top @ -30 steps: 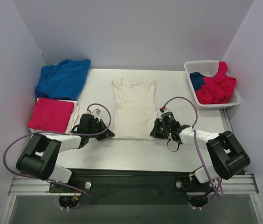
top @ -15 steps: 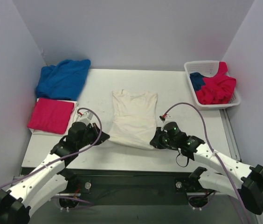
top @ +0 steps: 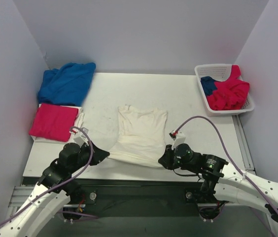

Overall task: Fold and stack the t-shirts
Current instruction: Grab one side of the 2/3 rectangular tshirt with both arms, then fold the long partially folded tshirt into a neat square

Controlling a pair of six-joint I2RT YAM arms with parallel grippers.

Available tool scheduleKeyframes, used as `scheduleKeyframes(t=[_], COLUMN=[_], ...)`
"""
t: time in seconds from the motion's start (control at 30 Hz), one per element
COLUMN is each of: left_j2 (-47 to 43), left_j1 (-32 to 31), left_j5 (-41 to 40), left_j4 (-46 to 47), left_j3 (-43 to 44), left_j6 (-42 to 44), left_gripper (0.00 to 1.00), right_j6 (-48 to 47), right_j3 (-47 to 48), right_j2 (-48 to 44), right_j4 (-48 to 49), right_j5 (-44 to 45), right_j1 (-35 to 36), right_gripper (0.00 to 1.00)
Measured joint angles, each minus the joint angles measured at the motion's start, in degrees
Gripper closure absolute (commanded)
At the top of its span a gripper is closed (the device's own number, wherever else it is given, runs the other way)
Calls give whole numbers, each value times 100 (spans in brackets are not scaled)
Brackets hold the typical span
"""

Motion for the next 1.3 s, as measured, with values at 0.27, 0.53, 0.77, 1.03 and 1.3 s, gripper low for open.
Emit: scheduleKeyframes(t=[0.27, 0.53, 0.77, 1.03, 1.3], left_j2=[-236, -149, 249, 575, -28], left_j1=[-2, -2, -9, -11, -11], left_j5=[-111, -319, -629, -765, -857], left_j4=[-391, -387, -131, 138, -140], left_j3=[437, 518, 673, 737, 741], left_j6=[0, 2, -15, -13, -48], left_gripper=[100, 100, 100, 100, 100], right_j6=[155, 256, 243, 227, 260], right_j3=[391, 509, 704, 791, 658], right_j2=[7, 107, 107, 295, 328], right_j4=[-278, -334, -328, -326, -94], right_j5=[702, 1172, 1547, 1735, 1473], right_j1=[765, 1021, 1019, 1019, 1047], right_gripper=[100, 100, 100, 100, 100])
